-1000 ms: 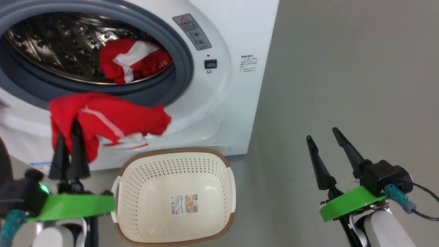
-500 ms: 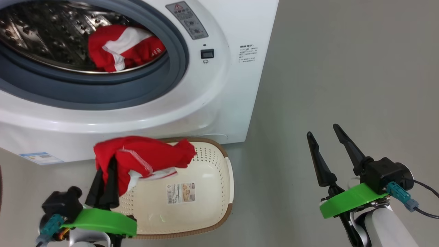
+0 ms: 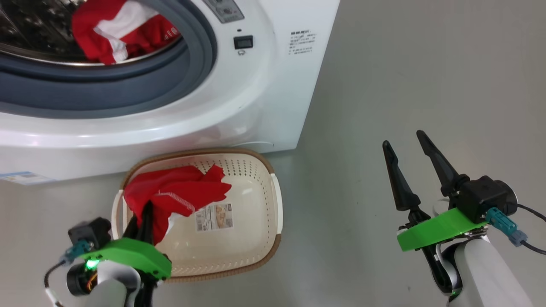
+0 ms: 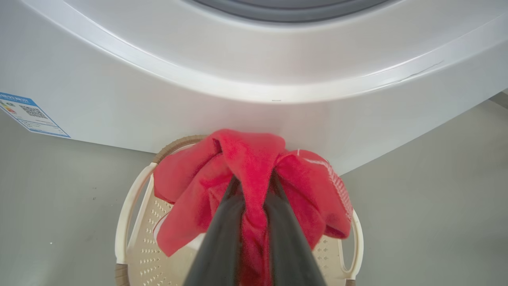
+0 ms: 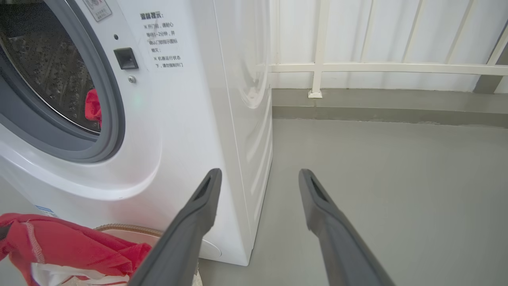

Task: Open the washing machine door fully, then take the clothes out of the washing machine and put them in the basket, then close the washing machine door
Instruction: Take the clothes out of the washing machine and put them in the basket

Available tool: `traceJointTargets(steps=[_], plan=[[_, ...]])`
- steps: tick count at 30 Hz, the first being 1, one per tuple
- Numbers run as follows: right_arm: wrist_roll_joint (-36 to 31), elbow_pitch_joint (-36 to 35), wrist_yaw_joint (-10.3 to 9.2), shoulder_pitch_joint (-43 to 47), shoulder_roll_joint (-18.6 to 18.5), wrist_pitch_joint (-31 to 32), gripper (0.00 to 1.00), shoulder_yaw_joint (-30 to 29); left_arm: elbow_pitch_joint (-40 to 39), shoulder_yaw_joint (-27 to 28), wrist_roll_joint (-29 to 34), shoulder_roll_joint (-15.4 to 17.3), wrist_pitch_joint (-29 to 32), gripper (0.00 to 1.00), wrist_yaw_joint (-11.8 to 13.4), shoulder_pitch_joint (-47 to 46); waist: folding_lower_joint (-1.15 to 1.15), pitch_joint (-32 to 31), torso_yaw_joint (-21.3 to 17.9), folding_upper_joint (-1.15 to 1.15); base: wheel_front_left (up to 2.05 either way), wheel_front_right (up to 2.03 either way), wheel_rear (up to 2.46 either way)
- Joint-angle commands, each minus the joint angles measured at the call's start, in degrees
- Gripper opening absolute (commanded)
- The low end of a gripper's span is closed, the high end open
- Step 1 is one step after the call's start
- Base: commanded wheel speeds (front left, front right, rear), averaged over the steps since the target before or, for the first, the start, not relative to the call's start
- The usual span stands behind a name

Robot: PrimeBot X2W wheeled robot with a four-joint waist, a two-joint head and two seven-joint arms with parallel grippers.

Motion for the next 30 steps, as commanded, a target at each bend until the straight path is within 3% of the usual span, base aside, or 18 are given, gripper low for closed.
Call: traceJointTargets(steps=[1, 11, 25, 26, 28, 29, 30], plan=[[0.1, -1.5, 0.36, -1.0, 0.2, -0.4, 1.0, 1.2, 0.7, 1.3, -0.9, 1.1, -0.7, 0.0, -0.6, -2.3, 0.0, 2.4, -0.7, 0.0, 0.0, 0.0, 0.0], [-0.6, -2.4, 0.36, -3.5, 0.2, -0.4, 1.0, 1.1, 16.2, -1.7, -5.9, 0.5, 2.3, 0.0, -1.2, -14.1, 0.0, 8.9, -0.7, 0.0, 0.0, 0.0, 0.0], [-0.5, -2.4, 0.36, -6.6, 0.2, -0.4, 1.0, 3.3, 24.7, -7.9, -8.0, 1.1, 9.0, 0.0, -1.3, -20.8, 0.0, 15.2, -2.0, 0.0, 0.0, 0.0, 0.0], [-0.5, -2.3, 0.36, -6.6, 0.2, -0.4, 1.0, 3.4, 25.0, -8.2, -8.0, 1.2, 9.0, 0.12, -1.3, -21.0, 0.0, 15.3, -2.1, 0.0, 0.0, 0.0, 0.0], [-0.4, -2.2, 0.36, -6.7, 0.2, -0.4, 1.0, 3.5, 25.4, -8.7, -7.9, 1.4, 8.5, 0.48, -1.3, -21.3, 0.0, 15.3, -2.2, 0.0, 0.0, 0.0, 0.0], [-0.4, -2.1, 0.36, -6.6, 0.2, -0.4, 1.0, 3.5, 25.5, -9.0, -8.0, 1.4, 8.1, 1.0, -1.3, -21.2, 0.0, 15.0, -2.3, 0.0, 0.0, 0.0, 0.0], [-0.3, -1.9, 0.36, -6.5, 0.2, -0.4, 1.0, 3.5, 25.7, -9.2, -8.0, 1.4, 7.8, 1.0, -1.3, -21.0, 0.0, 14.6, -2.3, 0.0, 0.0, 0.0, 0.0]])
